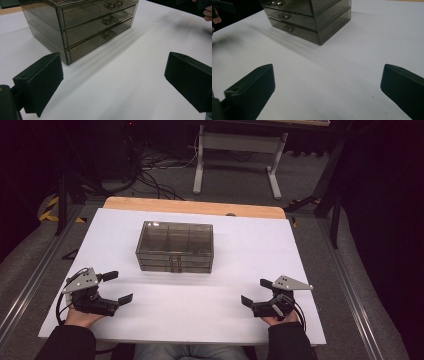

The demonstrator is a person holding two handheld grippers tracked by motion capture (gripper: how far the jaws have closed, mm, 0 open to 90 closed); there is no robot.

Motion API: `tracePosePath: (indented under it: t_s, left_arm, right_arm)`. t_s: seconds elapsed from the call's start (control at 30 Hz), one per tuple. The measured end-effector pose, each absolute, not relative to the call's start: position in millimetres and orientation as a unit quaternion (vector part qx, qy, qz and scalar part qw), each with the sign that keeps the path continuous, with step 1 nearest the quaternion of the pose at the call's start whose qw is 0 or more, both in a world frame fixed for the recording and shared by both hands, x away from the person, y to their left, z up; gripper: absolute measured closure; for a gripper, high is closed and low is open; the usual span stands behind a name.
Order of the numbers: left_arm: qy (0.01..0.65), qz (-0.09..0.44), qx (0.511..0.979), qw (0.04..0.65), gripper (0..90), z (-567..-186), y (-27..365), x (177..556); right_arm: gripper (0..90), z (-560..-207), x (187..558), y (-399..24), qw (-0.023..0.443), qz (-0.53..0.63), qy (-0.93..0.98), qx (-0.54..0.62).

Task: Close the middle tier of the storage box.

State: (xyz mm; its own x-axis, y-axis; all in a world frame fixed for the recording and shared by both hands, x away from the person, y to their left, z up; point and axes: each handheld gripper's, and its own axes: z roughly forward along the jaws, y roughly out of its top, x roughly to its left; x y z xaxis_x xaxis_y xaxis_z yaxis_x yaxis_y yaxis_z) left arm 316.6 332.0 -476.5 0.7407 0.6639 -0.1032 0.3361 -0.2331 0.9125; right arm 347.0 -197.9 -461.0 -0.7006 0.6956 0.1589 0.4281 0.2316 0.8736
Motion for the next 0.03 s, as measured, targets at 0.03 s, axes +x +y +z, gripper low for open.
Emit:
tracePosePath:
  t_s: [0.03]
  left_arm:
    - [0.325,0.155,0.770,0.527,2.6,-476.5,331.9,316.5]
  right_arm:
    - [0.2,-460.8,346.9,-197.7,0.133,0.504,0.772,0.362]
